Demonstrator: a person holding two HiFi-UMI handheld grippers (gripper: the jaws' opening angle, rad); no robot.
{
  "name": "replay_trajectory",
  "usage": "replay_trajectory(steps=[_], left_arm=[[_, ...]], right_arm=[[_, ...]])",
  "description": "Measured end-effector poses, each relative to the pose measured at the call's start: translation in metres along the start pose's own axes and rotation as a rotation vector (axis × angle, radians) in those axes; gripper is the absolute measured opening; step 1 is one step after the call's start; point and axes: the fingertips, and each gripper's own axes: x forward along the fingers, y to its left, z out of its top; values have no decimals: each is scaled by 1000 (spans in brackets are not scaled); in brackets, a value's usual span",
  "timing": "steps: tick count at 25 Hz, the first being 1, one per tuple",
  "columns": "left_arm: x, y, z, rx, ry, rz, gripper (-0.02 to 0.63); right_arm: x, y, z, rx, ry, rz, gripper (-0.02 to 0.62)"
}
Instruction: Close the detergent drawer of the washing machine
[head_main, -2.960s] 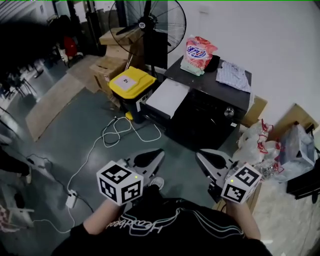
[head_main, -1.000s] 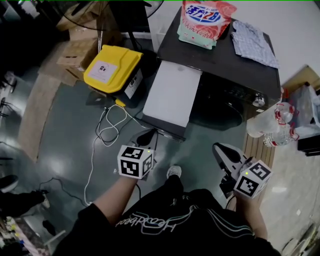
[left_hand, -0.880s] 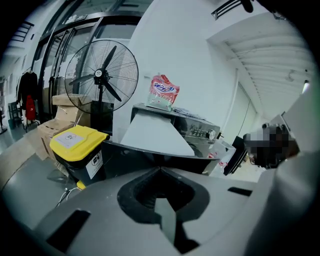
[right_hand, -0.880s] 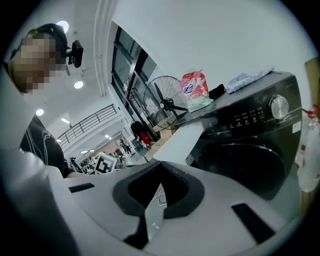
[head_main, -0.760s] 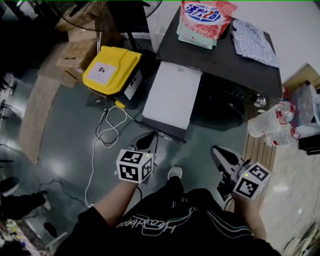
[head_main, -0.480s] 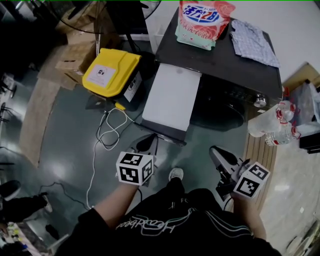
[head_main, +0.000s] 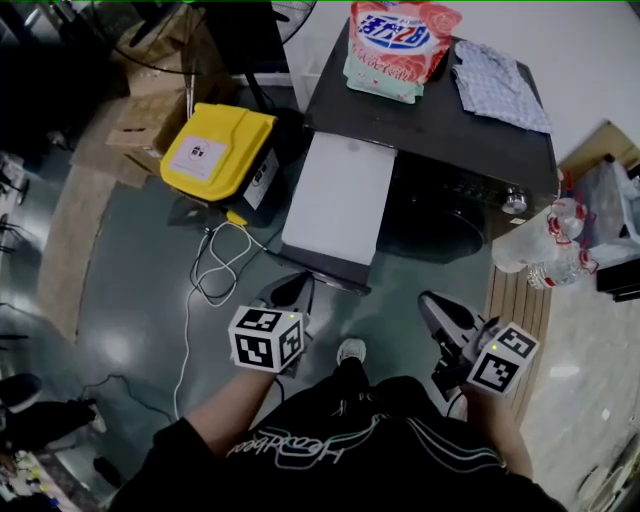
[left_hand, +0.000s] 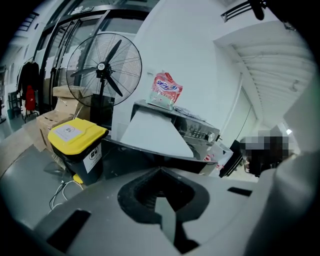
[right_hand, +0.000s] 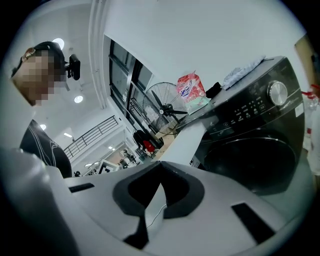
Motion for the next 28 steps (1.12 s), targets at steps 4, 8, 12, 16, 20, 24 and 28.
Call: replay_trajectory(steps=[4,8,12,16,20,24,28], left_arm=[[1,-1,1,6,1,-19,23],[3,-3,1,10,9,-37,23],[5,-6,7,15,1,-45,23],[10,-5,20,24,-13,-60,23],[18,-7,31,35,-3,-69,23],[25,-7,35,39,10,-74,23],[30,-7,41,39,13,-81,23]], right_arm=[[2,-5,-4,36,15,-8,26],[6,-7,-6,31,32,-12,26],[11,-7,-4,18,41,-11,26],[16,-8,-1,17,29,-12,26],[16,-8,7,4,29,-21,26],[16,-9,18,-20,27,-34,26],[18,-10,29,-37,15,-40,26]])
